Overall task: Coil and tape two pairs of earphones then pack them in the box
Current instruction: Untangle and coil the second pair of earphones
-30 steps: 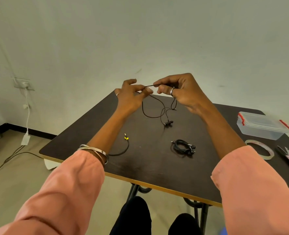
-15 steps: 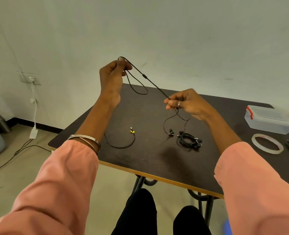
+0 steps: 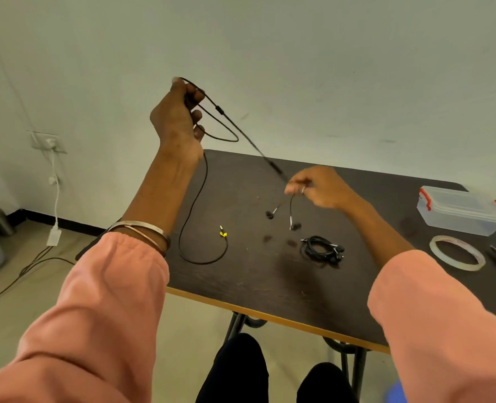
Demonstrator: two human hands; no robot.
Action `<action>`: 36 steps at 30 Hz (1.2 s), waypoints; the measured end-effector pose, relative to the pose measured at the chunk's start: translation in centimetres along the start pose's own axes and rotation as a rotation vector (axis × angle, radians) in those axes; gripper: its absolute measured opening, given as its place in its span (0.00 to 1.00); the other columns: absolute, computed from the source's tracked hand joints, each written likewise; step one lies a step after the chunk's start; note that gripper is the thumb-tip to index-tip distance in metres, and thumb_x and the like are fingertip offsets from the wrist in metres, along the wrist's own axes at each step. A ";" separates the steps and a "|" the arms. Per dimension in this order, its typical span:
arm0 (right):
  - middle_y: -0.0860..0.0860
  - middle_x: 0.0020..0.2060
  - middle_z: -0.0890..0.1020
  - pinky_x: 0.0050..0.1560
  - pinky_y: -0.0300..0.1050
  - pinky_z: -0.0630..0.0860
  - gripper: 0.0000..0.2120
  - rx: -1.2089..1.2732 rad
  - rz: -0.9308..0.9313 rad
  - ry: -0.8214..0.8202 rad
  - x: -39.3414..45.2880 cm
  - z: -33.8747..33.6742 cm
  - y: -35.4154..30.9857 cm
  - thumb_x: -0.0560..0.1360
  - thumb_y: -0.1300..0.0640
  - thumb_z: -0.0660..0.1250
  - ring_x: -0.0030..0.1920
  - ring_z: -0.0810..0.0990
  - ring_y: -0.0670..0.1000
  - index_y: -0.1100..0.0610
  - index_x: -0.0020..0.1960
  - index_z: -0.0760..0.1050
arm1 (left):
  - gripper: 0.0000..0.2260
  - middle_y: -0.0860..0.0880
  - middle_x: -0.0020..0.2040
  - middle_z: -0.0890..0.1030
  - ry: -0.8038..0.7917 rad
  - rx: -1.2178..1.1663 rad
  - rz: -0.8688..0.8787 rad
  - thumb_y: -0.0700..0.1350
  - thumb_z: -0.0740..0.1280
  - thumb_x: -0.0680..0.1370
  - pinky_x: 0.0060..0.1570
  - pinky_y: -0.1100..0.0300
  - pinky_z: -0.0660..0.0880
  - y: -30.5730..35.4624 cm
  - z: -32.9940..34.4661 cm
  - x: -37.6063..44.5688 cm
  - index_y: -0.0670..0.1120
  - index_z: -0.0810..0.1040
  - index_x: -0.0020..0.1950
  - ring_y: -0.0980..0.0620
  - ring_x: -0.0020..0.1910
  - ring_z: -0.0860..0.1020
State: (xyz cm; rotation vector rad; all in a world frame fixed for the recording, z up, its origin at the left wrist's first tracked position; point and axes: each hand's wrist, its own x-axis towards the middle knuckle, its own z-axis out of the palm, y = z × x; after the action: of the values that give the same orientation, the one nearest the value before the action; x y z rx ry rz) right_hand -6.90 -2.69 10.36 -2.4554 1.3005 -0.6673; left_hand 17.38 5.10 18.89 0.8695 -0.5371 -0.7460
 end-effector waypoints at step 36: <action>0.51 0.54 0.82 0.58 0.45 0.78 0.18 0.548 -0.102 0.122 -1.7 0.4 -7.2 0.74 0.60 0.71 0.56 0.80 0.47 0.56 0.63 0.75 | 0.12 0.56 0.27 0.79 -0.745 0.910 0.269 0.46 0.65 0.80 0.28 0.77 0.65 -4.7 -0.6 -3.5 0.46 0.82 0.39 0.66 0.24 0.73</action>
State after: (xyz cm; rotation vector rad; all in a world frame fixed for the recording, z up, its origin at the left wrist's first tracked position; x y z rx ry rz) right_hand -2.46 2.69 12.80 -2.0606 0.8792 -1.0522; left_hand 13.88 6.07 14.18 1.3023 -1.7085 -0.5448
